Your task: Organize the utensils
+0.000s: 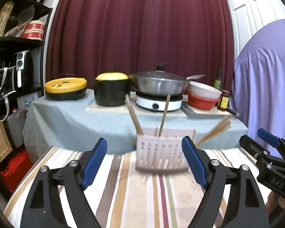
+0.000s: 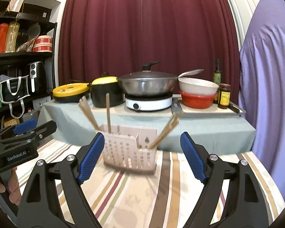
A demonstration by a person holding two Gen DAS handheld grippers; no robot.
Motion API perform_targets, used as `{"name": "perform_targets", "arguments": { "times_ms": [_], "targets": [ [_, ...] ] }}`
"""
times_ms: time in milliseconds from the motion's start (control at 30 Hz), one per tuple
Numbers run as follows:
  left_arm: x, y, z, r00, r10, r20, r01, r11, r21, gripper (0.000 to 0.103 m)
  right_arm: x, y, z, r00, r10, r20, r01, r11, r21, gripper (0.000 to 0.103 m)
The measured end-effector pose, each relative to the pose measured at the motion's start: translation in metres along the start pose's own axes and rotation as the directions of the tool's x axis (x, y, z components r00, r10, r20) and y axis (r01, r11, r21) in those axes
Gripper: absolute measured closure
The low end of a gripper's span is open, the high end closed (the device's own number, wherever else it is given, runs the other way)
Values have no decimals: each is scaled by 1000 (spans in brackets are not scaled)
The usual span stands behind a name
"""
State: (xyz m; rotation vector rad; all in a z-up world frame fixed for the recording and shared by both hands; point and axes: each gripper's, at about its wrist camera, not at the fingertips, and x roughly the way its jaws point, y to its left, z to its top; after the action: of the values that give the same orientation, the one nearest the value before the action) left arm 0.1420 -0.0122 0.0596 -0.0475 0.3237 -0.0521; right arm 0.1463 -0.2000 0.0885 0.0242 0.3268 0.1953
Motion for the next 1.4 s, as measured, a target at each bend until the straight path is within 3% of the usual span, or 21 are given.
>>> {"name": "perform_targets", "arguments": {
  "times_ms": [300,700,1400],
  "targets": [
    [-39,2,-38,998,28,-63,-28,1000,15,24,-41,8,-26,1000,-2,-31,2,1000,-16,23],
    [-82,2,-55,997,40,-63,-40,999,9,22,-85,20,-49,999,-5,-42,3,999,-46,22],
    [-103,5,-67,997,51,-55,-51,999,1,21,-117,22,-61,1000,-20,-23,19,998,-55,22]
  ]
}}
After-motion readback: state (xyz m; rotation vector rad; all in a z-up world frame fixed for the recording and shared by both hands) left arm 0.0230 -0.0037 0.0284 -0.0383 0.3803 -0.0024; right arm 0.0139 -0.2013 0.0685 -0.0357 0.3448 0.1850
